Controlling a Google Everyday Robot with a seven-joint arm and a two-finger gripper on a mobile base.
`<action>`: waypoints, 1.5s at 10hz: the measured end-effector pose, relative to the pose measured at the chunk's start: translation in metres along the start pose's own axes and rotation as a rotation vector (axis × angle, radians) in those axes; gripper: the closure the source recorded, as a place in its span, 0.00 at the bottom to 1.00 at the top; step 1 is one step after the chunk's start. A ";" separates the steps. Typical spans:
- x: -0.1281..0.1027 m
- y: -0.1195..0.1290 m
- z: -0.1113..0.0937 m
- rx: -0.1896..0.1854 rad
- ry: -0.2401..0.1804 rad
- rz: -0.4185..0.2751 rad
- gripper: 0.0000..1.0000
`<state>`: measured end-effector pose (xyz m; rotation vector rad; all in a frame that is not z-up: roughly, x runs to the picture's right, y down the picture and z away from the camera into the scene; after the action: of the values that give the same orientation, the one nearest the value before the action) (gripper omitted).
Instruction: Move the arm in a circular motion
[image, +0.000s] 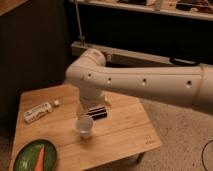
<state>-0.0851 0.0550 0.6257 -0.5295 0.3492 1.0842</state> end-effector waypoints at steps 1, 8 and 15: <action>-0.017 -0.003 -0.001 -0.003 -0.006 0.005 0.20; -0.067 -0.144 0.058 -0.092 -0.006 0.299 0.20; 0.038 -0.254 0.141 -0.167 0.043 0.562 0.20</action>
<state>0.1622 0.0705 0.7818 -0.6212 0.4630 1.6568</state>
